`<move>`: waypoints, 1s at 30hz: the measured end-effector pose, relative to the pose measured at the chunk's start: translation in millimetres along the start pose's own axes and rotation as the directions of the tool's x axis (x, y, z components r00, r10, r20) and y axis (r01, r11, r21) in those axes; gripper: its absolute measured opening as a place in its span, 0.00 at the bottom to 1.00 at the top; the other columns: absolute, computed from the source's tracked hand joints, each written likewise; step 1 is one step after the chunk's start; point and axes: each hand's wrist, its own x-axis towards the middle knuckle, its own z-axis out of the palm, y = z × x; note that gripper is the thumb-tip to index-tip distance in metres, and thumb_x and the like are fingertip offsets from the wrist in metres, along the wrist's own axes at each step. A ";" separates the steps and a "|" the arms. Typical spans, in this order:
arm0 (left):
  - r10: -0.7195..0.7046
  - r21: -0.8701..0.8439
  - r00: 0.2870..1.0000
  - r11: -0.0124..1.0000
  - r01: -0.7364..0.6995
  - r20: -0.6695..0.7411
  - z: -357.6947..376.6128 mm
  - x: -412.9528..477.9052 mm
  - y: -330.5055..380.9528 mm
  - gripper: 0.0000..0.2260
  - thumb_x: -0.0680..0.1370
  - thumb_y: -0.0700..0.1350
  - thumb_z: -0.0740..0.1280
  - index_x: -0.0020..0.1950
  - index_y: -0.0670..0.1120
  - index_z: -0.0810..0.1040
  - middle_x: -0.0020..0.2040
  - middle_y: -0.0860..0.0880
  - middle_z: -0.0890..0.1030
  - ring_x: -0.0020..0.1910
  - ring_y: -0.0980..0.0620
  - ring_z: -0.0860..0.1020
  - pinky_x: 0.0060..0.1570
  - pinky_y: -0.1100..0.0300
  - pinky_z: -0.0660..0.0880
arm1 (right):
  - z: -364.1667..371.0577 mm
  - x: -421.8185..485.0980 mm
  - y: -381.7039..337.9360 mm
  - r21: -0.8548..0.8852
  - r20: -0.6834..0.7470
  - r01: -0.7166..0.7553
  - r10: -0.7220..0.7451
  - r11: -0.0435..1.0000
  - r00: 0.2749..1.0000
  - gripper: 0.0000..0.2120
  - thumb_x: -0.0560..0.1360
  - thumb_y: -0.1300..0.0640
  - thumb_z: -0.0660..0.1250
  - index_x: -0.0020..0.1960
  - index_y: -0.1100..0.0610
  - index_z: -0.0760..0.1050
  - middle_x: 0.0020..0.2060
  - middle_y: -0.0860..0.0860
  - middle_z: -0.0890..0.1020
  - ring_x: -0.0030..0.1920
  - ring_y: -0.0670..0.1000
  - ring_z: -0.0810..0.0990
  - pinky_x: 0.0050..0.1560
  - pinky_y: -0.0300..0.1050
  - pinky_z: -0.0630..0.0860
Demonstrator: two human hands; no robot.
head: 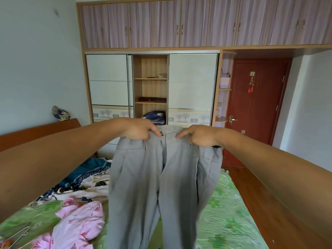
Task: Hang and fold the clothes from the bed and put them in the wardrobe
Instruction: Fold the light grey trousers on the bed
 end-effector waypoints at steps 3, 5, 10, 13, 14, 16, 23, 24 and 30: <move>-0.012 -0.145 0.998 0.989 0.002 -0.065 6.5 3.6 7.4 0.22 0.79 0.35 0.63 0.70 0.54 0.76 0.72 0.50 0.70 0.68 0.52 0.71 0.55 0.66 0.75 | 2.4 4.1 -1.2 0.220 -0.092 0.005 0.016 0.975 0.996 0.20 0.76 0.66 0.64 0.66 0.56 0.80 0.60 0.45 0.80 0.70 0.52 0.72 0.57 0.33 0.67; -0.007 -0.256 0.997 0.966 -0.014 -0.079 11.4 6.2 12.8 0.22 0.79 0.35 0.64 0.72 0.52 0.75 0.72 0.49 0.71 0.68 0.53 0.70 0.61 0.65 0.70 | 4.5 6.9 -3.5 0.434 -0.189 -0.006 0.097 0.901 0.977 0.16 0.73 0.67 0.66 0.60 0.65 0.81 0.48 0.50 0.83 0.61 0.56 0.80 0.52 0.39 0.75; 0.005 -0.691 1.000 0.723 0.012 0.023 27.0 11.2 28.2 0.18 0.80 0.39 0.63 0.71 0.47 0.74 0.47 0.49 0.84 0.33 0.58 0.79 0.37 0.65 0.77 | 11.9 8.3 -14.5 0.794 -0.092 -0.061 0.219 0.605 0.971 0.11 0.75 0.66 0.66 0.57 0.68 0.77 0.44 0.61 0.83 0.38 0.54 0.83 0.38 0.50 0.83; 0.112 -0.738 0.989 0.675 -0.004 0.098 31.6 14.4 29.8 0.18 0.78 0.57 0.69 0.66 0.54 0.78 0.59 0.51 0.83 0.59 0.52 0.81 0.61 0.52 0.76 | 12.3 6.7 -17.4 0.855 -0.020 -0.092 0.210 0.511 0.978 0.16 0.77 0.64 0.62 0.64 0.63 0.75 0.52 0.63 0.83 0.37 0.55 0.86 0.42 0.55 0.85; 0.126 -0.702 0.988 0.712 -0.028 0.089 32.3 15.1 28.6 0.22 0.73 0.62 0.73 0.65 0.58 0.78 0.64 0.55 0.80 0.66 0.54 0.76 0.66 0.53 0.71 | 12.8 6.2 -17.0 0.862 -0.002 -0.104 0.208 0.496 0.978 0.17 0.77 0.64 0.60 0.64 0.62 0.75 0.52 0.63 0.83 0.38 0.56 0.87 0.45 0.57 0.85; 0.117 -0.604 0.992 0.794 -0.067 0.044 34.2 19.3 23.9 0.31 0.68 0.57 0.79 0.69 0.61 0.73 0.70 0.59 0.74 0.72 0.56 0.69 0.71 0.54 0.66 | 13.4 3.9 -14.0 0.872 0.031 -0.123 0.198 0.475 0.980 0.17 0.75 0.66 0.56 0.61 0.63 0.76 0.52 0.63 0.84 0.49 0.59 0.86 0.54 0.60 0.83; 0.115 -0.331 0.982 0.930 -0.159 -0.150 32.7 20.2 18.2 0.29 0.73 0.29 0.68 0.67 0.54 0.67 0.62 0.49 0.73 0.57 0.47 0.75 0.44 0.59 0.75 | 3.1 -5.4 0.5 0.258 0.096 -0.209 0.190 0.943 0.977 0.16 0.78 0.63 0.62 0.66 0.58 0.70 0.46 0.58 0.86 0.45 0.59 0.85 0.49 0.54 0.84; 0.144 -0.310 0.979 0.933 -0.183 -0.145 29.3 19.6 19.6 0.27 0.73 0.29 0.68 0.65 0.53 0.67 0.61 0.49 0.74 0.56 0.43 0.77 0.44 0.52 0.76 | -1.8 -6.3 3.5 0.092 0.083 -0.222 0.214 0.971 0.973 0.16 0.79 0.61 0.64 0.66 0.55 0.70 0.46 0.59 0.85 0.41 0.58 0.84 0.43 0.52 0.85; 0.264 -0.213 0.959 0.936 -0.280 -0.098 2.0 10.9 30.0 0.23 0.72 0.30 0.67 0.58 0.54 0.72 0.59 0.50 0.77 0.56 0.37 0.78 0.53 0.48 0.76 | -30.6 -11.1 13.7 -0.140 0.002 -0.095 0.096 0.986 0.995 0.11 0.74 0.48 0.75 0.40 0.52 0.76 0.35 0.44 0.76 0.39 0.47 0.76 0.39 0.42 0.73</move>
